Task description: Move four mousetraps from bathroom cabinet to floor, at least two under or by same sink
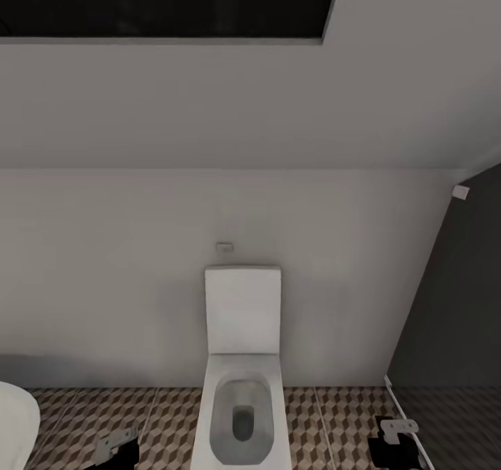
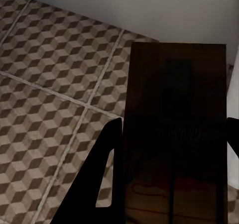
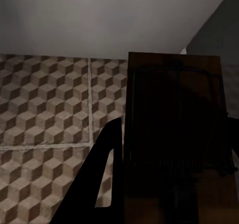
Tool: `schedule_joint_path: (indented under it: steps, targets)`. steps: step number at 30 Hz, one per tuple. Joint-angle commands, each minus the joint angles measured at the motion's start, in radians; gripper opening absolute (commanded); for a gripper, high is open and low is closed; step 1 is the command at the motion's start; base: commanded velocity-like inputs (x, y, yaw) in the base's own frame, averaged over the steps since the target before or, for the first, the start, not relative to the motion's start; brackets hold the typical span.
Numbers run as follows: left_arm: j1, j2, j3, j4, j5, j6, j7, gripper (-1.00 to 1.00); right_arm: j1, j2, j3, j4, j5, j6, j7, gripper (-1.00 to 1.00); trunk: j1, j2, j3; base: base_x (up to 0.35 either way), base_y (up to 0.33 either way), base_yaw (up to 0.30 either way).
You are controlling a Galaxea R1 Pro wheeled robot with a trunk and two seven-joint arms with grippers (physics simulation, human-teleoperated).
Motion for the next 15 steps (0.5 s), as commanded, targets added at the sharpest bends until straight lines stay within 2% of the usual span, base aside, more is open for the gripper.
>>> schedule_joint_path:
  steps: [1,10,12,13,15]
  targets:
    - [-0.001,0.0,-0.002,0.0,0.009,-0.003,0.005,-1.0,0.0,0.0,0.008,0.0,-0.009,-0.002,0.002,-1.0,0.004,-0.008,-0.005,0.0,0.0,0.0]
    - [-0.001,0.013,0.007,0.0,0.014,-0.009,0.057,-1.0,0.0,-0.002,0.007,0.002,-0.01,-0.001,0.016,-1.0,0.039,-0.071,-0.033,0.0,0.0,0.0]
    - [-0.001,0.011,0.008,0.0,0.016,-0.01,0.059,-1.0,0.0,-0.002,0.007,0.013,-0.011,-0.001,0.055,-1.0,0.046,-0.085,-0.039,0.0,0.0,0.0]
    - [-0.001,0.01,0.008,0.0,0.016,-0.011,0.06,-1.0,0.0,-0.002,0.007,0.019,-0.012,-0.001,0.098,-1.0,0.05,-0.092,-0.042,0.0,0.0,0.0]
    - [-0.001,0.009,0.009,0.0,0.015,-0.011,0.061,-1.0,0.0,-0.002,0.007,0.022,-0.012,-0.001,0.117,-1.0,0.058,-0.106,-0.049,0.0,0.0,0.0]
